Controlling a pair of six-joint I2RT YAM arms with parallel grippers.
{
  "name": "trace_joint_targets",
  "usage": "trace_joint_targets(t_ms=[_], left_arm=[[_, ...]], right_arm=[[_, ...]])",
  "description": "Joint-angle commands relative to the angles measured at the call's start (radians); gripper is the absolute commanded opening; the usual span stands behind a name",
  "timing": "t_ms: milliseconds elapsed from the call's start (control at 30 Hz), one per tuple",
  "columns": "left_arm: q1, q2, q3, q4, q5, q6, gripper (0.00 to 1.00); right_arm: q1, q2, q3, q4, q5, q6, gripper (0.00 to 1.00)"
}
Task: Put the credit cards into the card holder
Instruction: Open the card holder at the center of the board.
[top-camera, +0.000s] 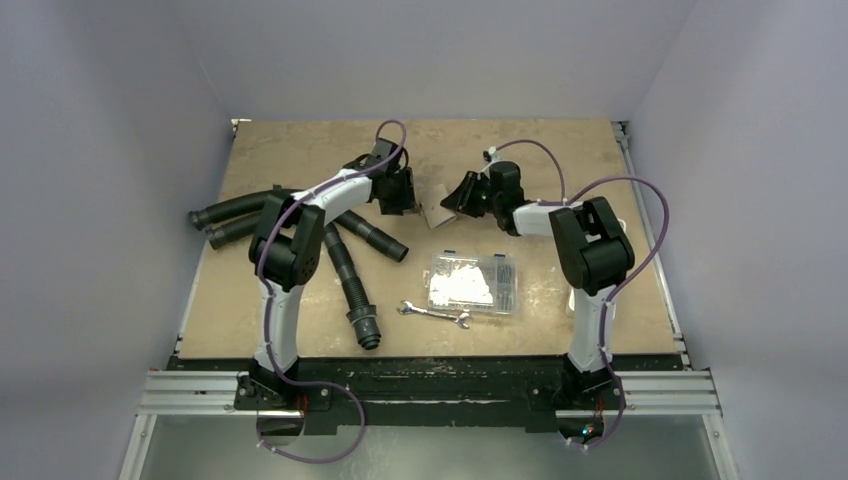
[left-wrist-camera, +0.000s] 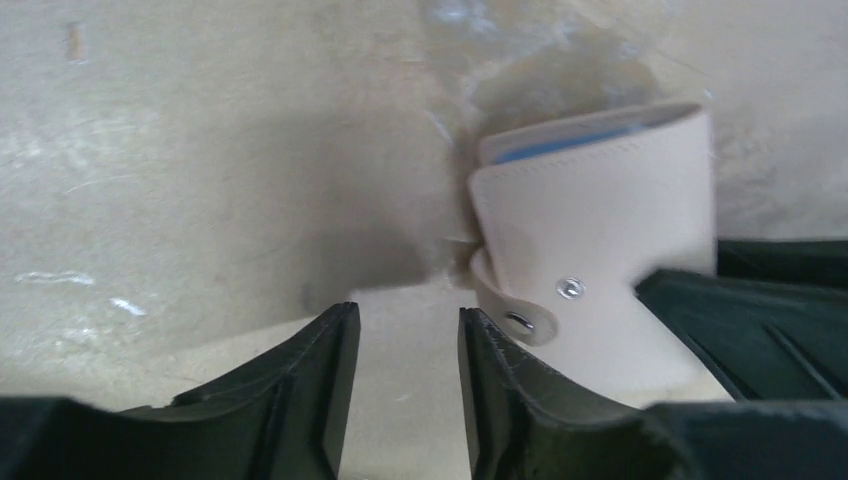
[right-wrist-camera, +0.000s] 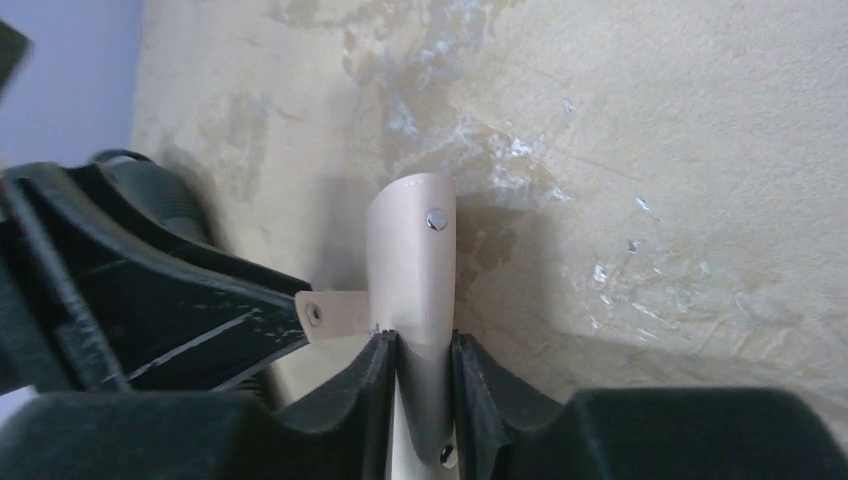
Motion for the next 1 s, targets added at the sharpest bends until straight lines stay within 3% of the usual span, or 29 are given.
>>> trace_joint_targets(t_ms=[0, 200, 333, 500, 633, 800, 967], left_arm=[[-0.014, -0.053, -0.011, 0.056, 0.112, 0.081, 0.47], [-0.013, -0.09, -0.007, 0.076, 0.115, 0.088, 0.56], [-0.028, -0.115, -0.007, 0.093, 0.112, 0.11, 0.59], [-0.056, -0.11, 0.038, 0.074, 0.014, 0.111, 0.64], [-0.073, 0.016, 0.202, -0.054, -0.055, 0.098, 0.65], [-0.101, 0.166, 0.375, -0.21, -0.106, 0.112, 0.65], [-0.1, 0.107, 0.266, -0.207, -0.184, 0.142, 0.57]], right_arm=[[0.008, -0.032, 0.083, -0.341, 0.145, -0.232, 0.35], [0.032, -0.086, 0.132, -0.477, 0.265, -0.347, 0.6], [0.077, -0.121, 0.164, -0.556, 0.386, -0.437, 0.68], [0.117, -0.144, 0.163, -0.556, 0.421, -0.474, 0.69], [0.121, -0.129, 0.168, -0.55, 0.39, -0.465, 0.58], [0.123, -0.121, 0.169, -0.544, 0.391, -0.463, 0.55], [0.124, -0.119, 0.162, -0.537, 0.377, -0.465, 0.55]])
